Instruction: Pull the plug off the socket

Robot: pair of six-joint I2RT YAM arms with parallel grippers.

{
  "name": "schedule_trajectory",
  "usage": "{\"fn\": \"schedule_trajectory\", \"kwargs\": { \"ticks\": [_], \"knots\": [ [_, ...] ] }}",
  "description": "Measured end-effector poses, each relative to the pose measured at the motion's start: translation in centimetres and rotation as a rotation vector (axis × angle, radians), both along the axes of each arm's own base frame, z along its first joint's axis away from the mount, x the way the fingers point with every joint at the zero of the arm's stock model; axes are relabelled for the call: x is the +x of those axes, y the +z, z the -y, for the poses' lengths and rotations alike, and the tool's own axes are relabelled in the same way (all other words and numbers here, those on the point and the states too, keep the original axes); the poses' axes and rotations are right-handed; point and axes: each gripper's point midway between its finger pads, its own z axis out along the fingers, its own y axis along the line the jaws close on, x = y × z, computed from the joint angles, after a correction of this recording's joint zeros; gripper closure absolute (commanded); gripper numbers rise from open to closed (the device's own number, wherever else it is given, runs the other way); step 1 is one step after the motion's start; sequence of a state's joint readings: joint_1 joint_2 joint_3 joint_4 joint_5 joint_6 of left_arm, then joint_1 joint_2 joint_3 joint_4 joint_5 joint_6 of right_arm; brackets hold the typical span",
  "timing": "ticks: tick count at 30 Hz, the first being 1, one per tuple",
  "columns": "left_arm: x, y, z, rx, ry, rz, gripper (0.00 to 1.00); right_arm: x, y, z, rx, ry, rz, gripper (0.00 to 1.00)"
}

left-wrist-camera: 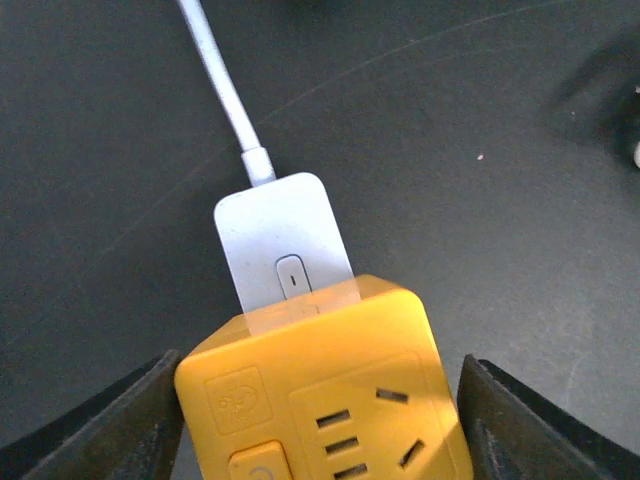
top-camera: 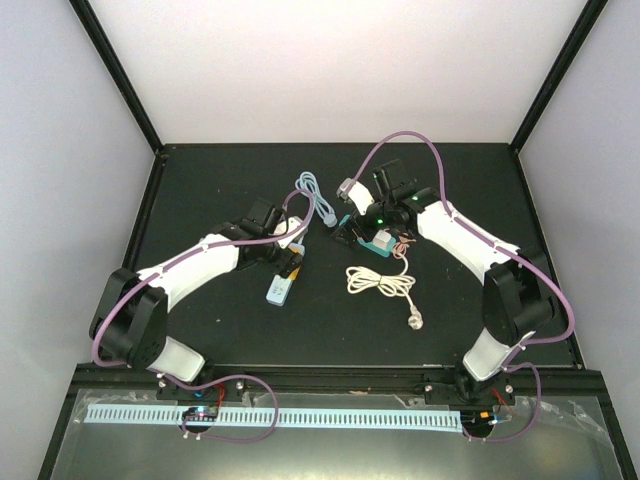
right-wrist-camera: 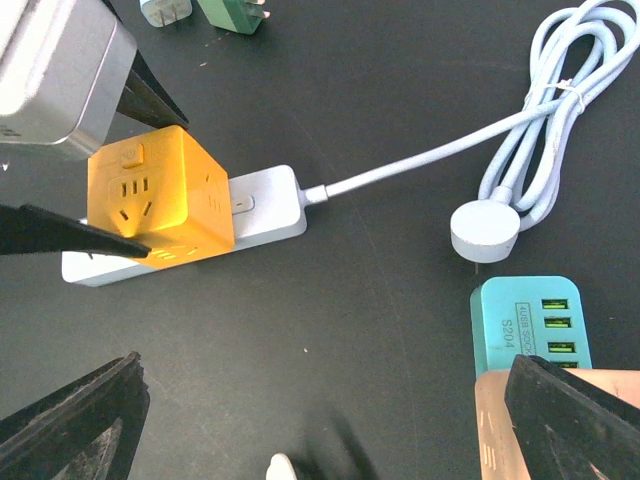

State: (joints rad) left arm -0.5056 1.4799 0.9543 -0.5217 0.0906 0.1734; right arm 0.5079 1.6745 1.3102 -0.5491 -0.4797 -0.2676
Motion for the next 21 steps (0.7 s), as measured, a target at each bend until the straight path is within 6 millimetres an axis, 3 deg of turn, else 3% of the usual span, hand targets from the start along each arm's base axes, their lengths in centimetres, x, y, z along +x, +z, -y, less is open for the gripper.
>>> {"fn": "schedule_trajectory", "kwargs": {
  "ticks": [10,21],
  "knots": [
    [0.1,0.2,-0.7,0.052,-0.032,0.033,0.42,0.0,-0.1,0.0,-0.011,0.033,0.028,0.04],
    [-3.0,0.1,-3.0,0.096,-0.205,0.02,0.5,-2.5,-1.2,-1.2,0.017,0.217,0.038,0.1]
  ]
}}
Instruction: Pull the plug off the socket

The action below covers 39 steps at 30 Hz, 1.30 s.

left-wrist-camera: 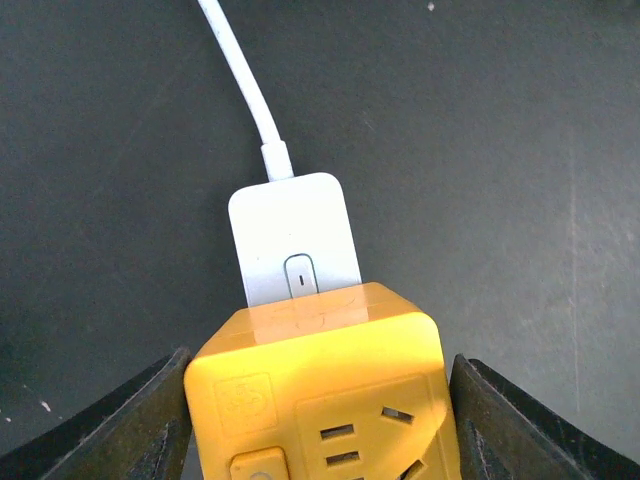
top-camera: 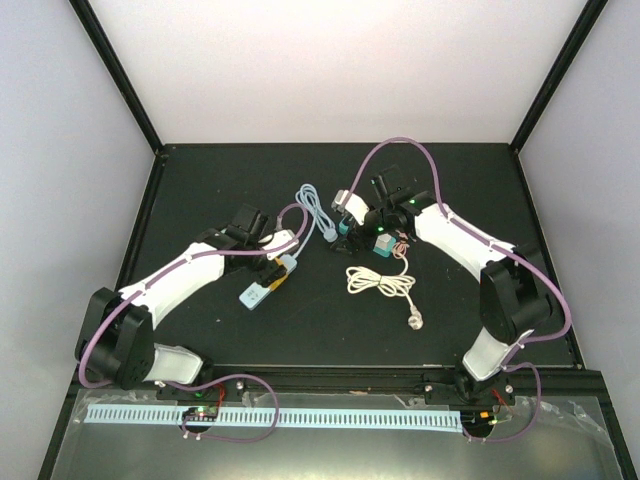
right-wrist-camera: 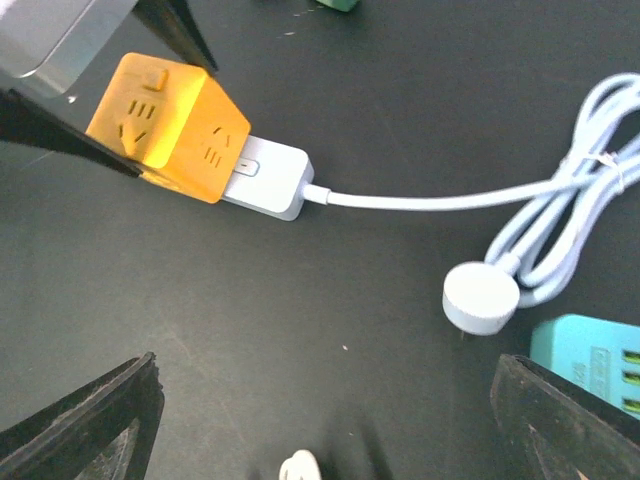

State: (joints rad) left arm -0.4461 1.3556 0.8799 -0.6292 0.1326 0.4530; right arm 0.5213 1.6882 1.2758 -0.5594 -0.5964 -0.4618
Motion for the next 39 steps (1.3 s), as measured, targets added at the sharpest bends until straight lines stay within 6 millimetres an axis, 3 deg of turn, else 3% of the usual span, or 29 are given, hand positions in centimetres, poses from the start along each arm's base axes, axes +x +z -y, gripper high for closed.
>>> {"fn": "schedule_trajectory", "kwargs": {
  "ticks": [13,17,22,23,27,31,39],
  "knots": [
    [-3.8,-0.4,-0.8,-0.083,-0.341,-0.099,0.54,-7.0,-3.4,-3.9,0.011,0.27,0.021,0.13],
    [-4.3,-0.4,-0.9,-0.116,-0.403,-0.105,0.37,-8.3,-3.7,-5.6,0.03,0.335,0.07,0.15],
    [-4.7,-0.5,-1.6,-0.133,-0.403,-0.125,0.03,-9.1,-4.5,-7.8,0.057,0.394,0.112,0.16],
    [-5.0,-0.7,-1.8,-0.134,-0.398,-0.137,0.01,-9.2,-4.8,-8.1,0.059,0.402,0.113,0.16],
    [-6.1,-1.0,-2.3,-0.144,-0.372,-0.145,0.01,-9.2,-6.4,-8.6,0.051,0.423,0.099,0.15],
    [-6.4,0.0,-2.4,-0.155,-0.345,-0.079,0.02,-8.9,-7.4,-9.3,0.05,0.431,0.098,0.15],
    [-5.8,-0.6,-2.4,-0.169,-0.282,-0.061,0.17,-8.4,-7.7,-10.1,0.059,0.439,0.131,0.12]
  ]
}}
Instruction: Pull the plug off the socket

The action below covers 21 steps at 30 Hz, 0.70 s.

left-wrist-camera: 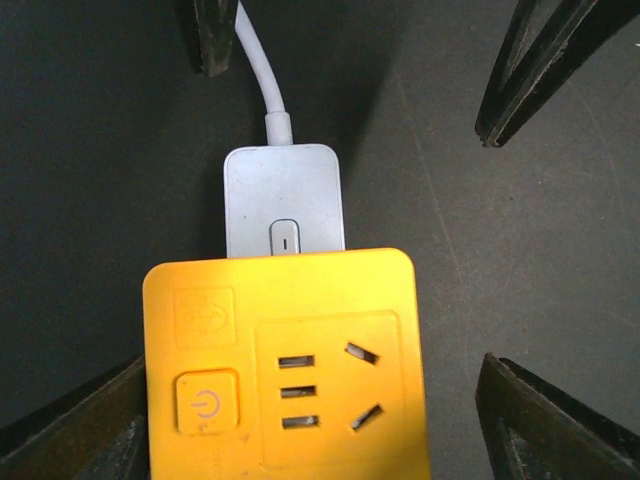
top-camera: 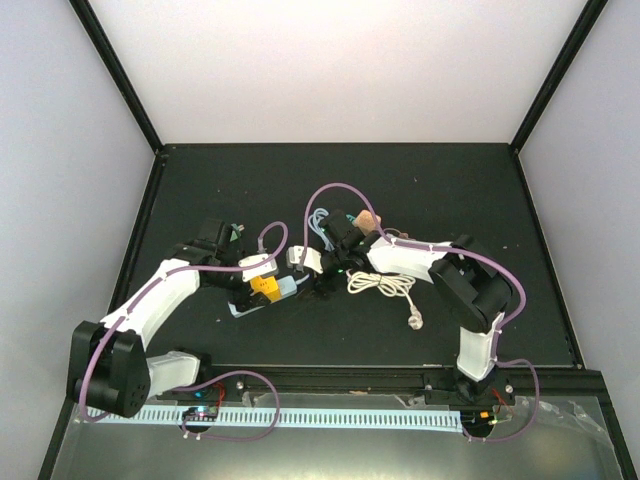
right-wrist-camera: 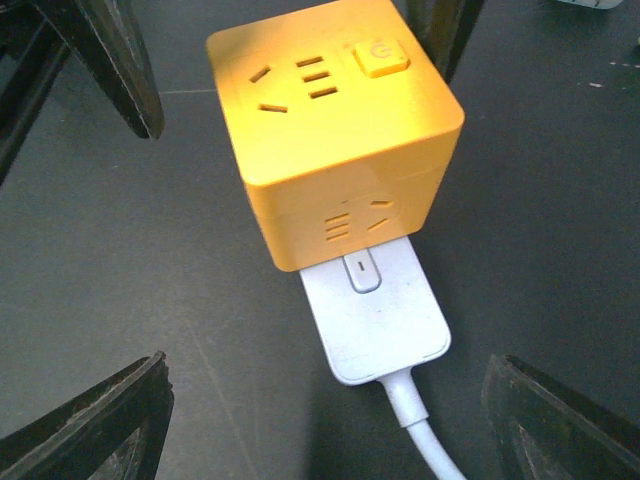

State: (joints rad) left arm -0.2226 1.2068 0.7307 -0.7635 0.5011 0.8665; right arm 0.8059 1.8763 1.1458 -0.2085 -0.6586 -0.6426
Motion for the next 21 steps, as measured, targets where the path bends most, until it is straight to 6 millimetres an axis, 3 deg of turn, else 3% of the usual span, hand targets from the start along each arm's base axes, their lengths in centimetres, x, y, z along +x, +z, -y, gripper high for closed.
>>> {"fn": "schedule_trajectory", "kwargs": {
  "ticks": [2,5,7,16,21],
  "knots": [
    [0.2,-0.4,0.0,0.004,0.009,-0.012,0.24,0.3,-0.3,-0.2,0.001,-0.002,0.013,0.13],
    [0.4,-0.6,-0.1,0.007,0.019,-0.016,0.44,0.6,-1.0,-0.4,-0.001,-0.003,0.024,0.13],
    [0.5,-0.5,-0.1,0.007,0.012,-0.008,0.5,0.6,-1.3,-0.6,-0.002,0.002,0.032,0.13],
    [-0.5,-0.5,-0.1,0.017,-0.074,0.025,0.58,-0.7,-2.0,-2.0,0.008,0.057,0.062,0.19],
    [-0.9,-0.5,0.0,0.012,-0.109,0.027,0.61,-1.5,-3.6,-2.6,-0.012,0.083,0.052,0.31]
  ]
}}
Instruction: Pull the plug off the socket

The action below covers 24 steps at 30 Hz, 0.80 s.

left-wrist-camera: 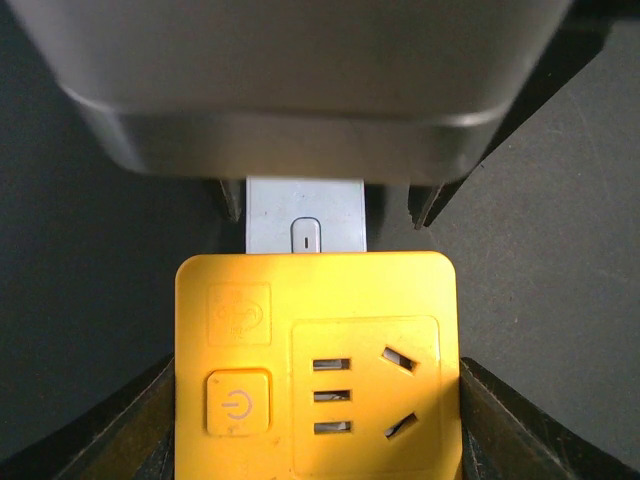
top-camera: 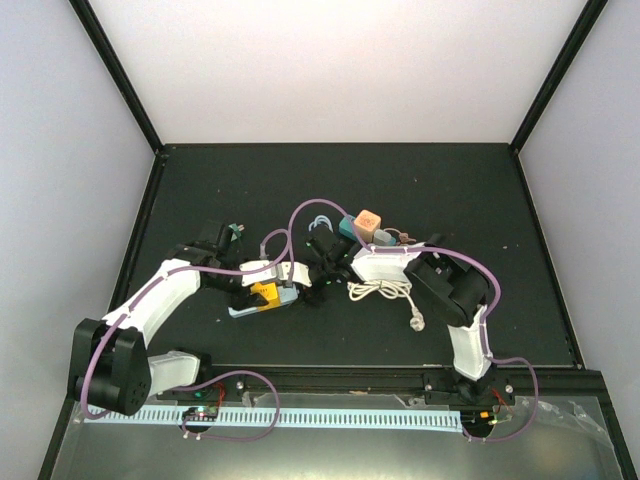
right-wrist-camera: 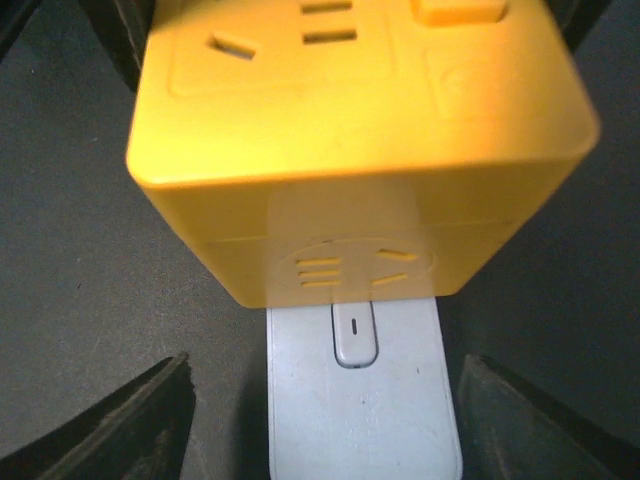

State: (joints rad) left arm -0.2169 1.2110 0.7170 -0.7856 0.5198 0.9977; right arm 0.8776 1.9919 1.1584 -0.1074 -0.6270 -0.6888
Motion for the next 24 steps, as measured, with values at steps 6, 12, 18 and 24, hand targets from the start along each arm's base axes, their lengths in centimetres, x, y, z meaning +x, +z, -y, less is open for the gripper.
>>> {"fn": "schedule_trajectory", "kwargs": {
  "ticks": [6,12,18,24],
  "knots": [
    [-0.32,0.0,-0.03,-0.004,-0.024,0.0,0.64,0.06,-0.89,-0.22,-0.013,0.002,0.01,0.55],
    [-0.5,0.02,-0.05,-0.008,-0.029,-0.007,0.66,0.12,-1.01,-0.35,-0.008,0.009,0.014,0.81],
    [-0.71,0.39,-0.12,-0.013,-0.017,-0.03,0.68,0.05,-1.04,-0.56,-0.006,0.026,0.017,0.99],
    [-0.56,0.85,-0.37,-0.018,0.007,-0.077,0.71,0.02,-1.04,-0.84,-0.005,0.041,0.018,0.99]
  ]
}}
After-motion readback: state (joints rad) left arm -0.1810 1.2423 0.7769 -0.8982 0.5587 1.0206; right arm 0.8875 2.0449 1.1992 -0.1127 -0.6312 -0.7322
